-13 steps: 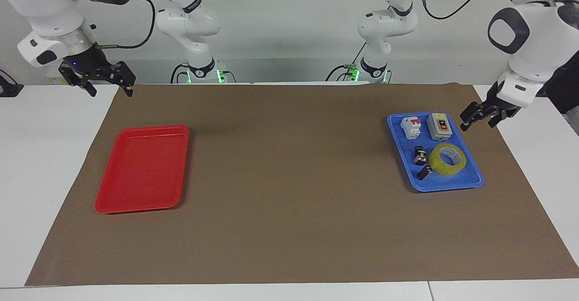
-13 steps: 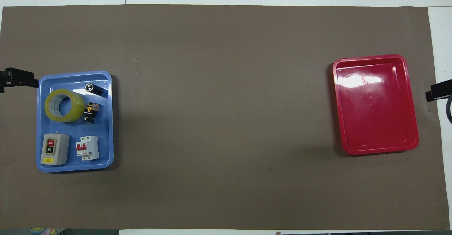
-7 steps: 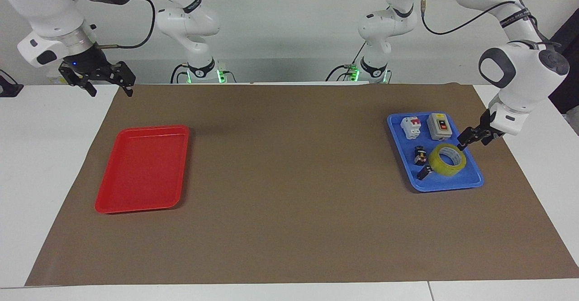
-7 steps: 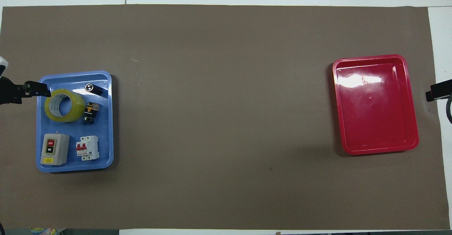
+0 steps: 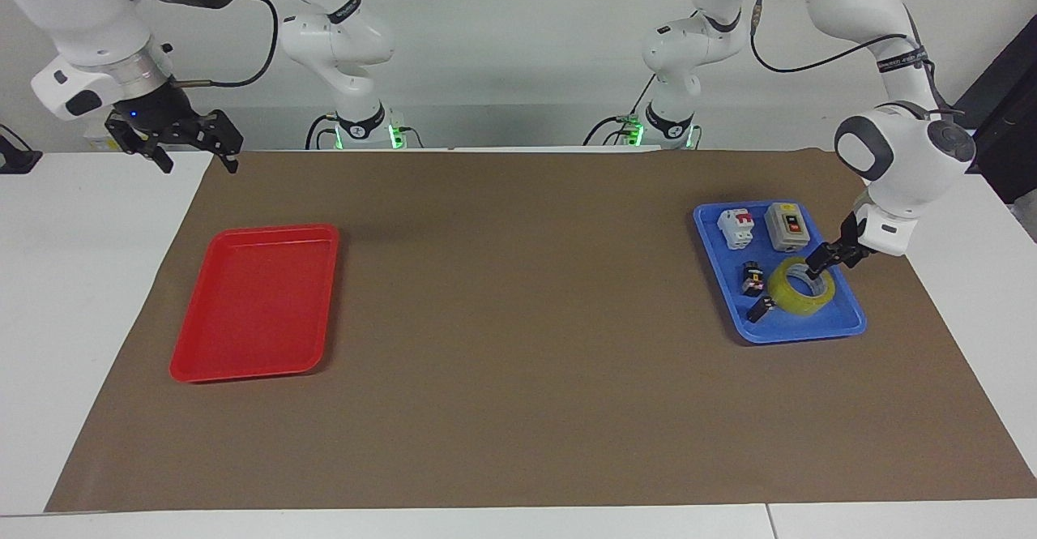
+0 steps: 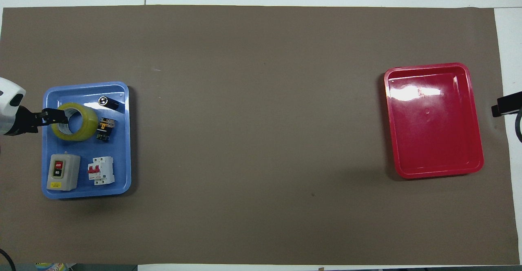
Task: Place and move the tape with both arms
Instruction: 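Reach the left gripper to the yellow tape roll and grasp it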
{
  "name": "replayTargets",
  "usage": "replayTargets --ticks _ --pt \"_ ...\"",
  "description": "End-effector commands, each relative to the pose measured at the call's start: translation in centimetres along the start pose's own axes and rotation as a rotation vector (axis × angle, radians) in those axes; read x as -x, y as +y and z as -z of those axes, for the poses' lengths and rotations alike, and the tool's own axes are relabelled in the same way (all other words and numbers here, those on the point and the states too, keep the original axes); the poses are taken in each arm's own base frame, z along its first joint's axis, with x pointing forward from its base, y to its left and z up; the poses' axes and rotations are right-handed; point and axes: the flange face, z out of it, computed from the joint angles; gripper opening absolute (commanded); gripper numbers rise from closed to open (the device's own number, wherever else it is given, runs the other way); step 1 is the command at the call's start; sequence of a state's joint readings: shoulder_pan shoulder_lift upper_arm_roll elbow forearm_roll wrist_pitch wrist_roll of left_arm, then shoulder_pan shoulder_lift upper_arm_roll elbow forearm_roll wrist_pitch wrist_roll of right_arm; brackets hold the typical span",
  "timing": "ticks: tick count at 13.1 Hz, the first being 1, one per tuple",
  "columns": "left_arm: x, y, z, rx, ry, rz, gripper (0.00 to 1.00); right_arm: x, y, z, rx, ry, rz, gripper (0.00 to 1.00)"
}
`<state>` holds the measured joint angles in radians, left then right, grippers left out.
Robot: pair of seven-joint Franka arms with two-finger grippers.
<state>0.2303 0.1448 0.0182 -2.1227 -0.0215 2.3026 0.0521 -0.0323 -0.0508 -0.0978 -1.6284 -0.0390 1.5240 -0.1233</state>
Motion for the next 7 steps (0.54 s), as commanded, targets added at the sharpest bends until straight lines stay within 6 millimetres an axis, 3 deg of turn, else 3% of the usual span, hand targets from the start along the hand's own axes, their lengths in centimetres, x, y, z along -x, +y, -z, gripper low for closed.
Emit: replayTargets --ticks 1,5,6,7 --pt "0.4 0.1 -0.9 0.003 0.019 0.024 0.95 -0.1 -0.1 -0.1 0.001 0.008 0.008 1.0" --pt "0.4 0.9 -2.6 0.003 -0.003 0.033 0.91 -0.1 -0.1 -0.1 0.001 0.008 0.008 1.0" --pt "0.6 0.8 -3.0 0.003 -0.012 0.033 0.85 -0.1 -0.1 -0.1 0.001 0.008 0.008 1.0" --pt "0.8 0.7 -3.4 0.003 -0.018 0.035 0.67 -0.1 -0.1 0.0 0.001 0.009 0.008 1.0"
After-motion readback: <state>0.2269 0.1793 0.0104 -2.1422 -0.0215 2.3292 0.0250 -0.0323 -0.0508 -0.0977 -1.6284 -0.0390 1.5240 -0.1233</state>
